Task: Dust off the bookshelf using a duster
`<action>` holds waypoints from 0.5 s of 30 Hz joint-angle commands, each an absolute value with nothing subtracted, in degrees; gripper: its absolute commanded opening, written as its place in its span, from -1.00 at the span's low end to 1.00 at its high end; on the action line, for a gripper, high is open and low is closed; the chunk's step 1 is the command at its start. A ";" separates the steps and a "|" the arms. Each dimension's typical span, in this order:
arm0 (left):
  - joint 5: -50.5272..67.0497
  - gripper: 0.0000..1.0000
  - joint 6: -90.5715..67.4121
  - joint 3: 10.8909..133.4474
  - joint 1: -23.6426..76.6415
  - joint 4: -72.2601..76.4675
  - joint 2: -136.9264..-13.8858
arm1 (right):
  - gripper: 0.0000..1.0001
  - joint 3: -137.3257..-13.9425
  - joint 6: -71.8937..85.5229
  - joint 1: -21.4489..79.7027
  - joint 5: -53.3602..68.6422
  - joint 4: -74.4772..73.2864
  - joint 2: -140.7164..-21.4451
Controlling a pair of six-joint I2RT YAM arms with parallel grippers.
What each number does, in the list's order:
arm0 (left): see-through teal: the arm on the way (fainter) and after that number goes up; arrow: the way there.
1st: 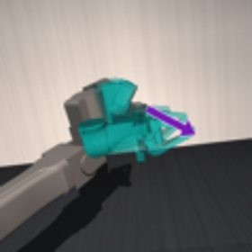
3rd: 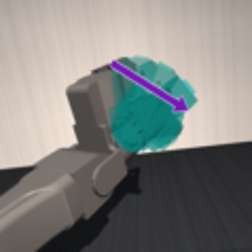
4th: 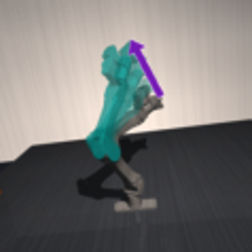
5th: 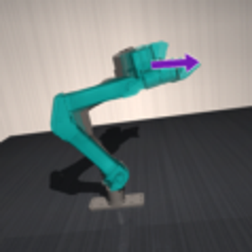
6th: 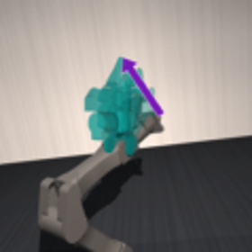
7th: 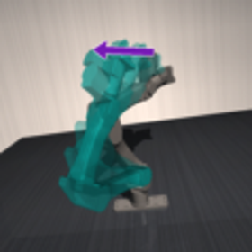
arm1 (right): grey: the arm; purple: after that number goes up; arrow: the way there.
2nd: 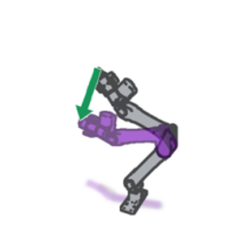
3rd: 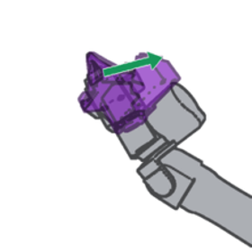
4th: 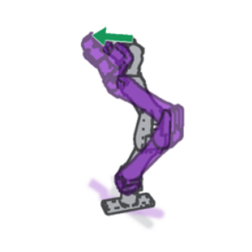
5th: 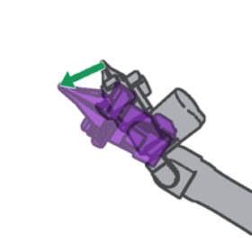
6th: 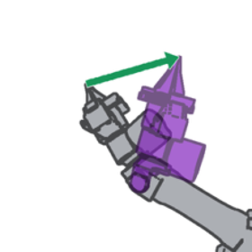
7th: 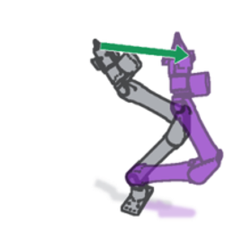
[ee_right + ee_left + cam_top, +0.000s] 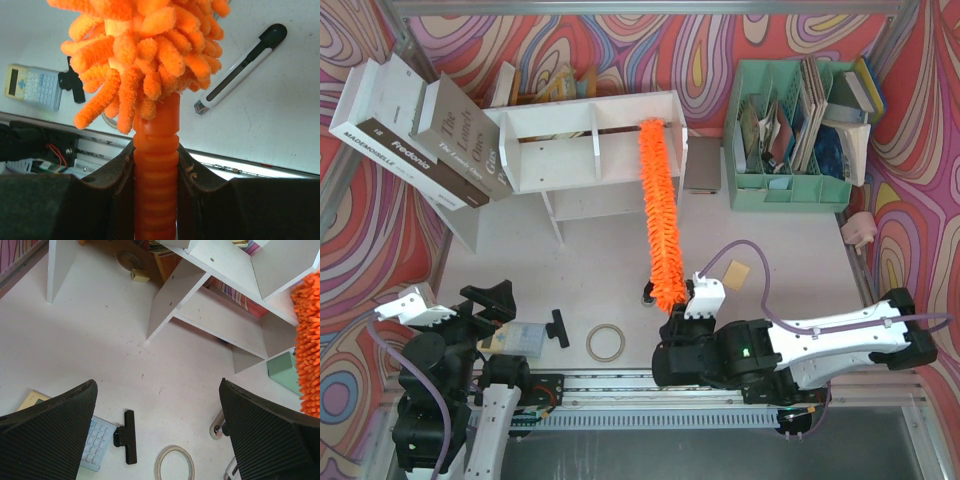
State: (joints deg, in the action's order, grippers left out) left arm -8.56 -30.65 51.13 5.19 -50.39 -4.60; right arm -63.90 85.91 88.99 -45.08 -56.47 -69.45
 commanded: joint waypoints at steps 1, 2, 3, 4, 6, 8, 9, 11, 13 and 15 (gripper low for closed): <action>-7.97 0.97 -30.94 50.45 4.89 -48.73 -4.36 | -1.00 -66.59 87.05 92.88 -51.94 -60.48 -69.86; -7.94 0.97 -30.94 50.37 4.84 -48.76 -4.36 | -1.00 -66.24 87.39 93.56 -52.48 -60.64 -69.61; -7.92 0.97 -30.94 50.30 4.85 -48.71 -4.34 | -1.00 -66.00 88.04 94.42 -52.81 -60.71 -69.47; -7.91 0.97 -30.94 50.30 4.85 -48.74 -4.33 | -1.00 -65.80 89.38 95.47 -53.13 -61.13 -69.48; -7.96 0.97 -30.94 50.36 4.83 -48.77 -4.27 | -1.00 -65.65 94.04 98.49 -54.44 -63.41 -69.92; -8.03 0.97 -31.02 50.30 4.83 -48.78 -4.24 | -1.00 -66.37 100.45 101.76 -55.82 -67.76 -71.31; -8.08 0.97 -31.02 50.32 4.84 -48.82 -4.23 | -1.00 -67.11 103.85 103.46 -56.19 -70.93 -72.36; -7.93 0.96 -31.03 50.35 4.83 -48.79 -4.22 | -1.00 -68.86 111.94 106.94 -56.75 -78.17 -75.91; -7.95 0.97 -30.96 50.30 4.84 -48.75 -4.34 | -1.00 -69.62 113.07 110.01 -57.31 -81.15 -77.72; -7.91 0.97 -30.94 50.42 4.84 -48.79 -4.35 | -1.00 -68.89 115.17 112.62 -57.22 -81.22 -78.21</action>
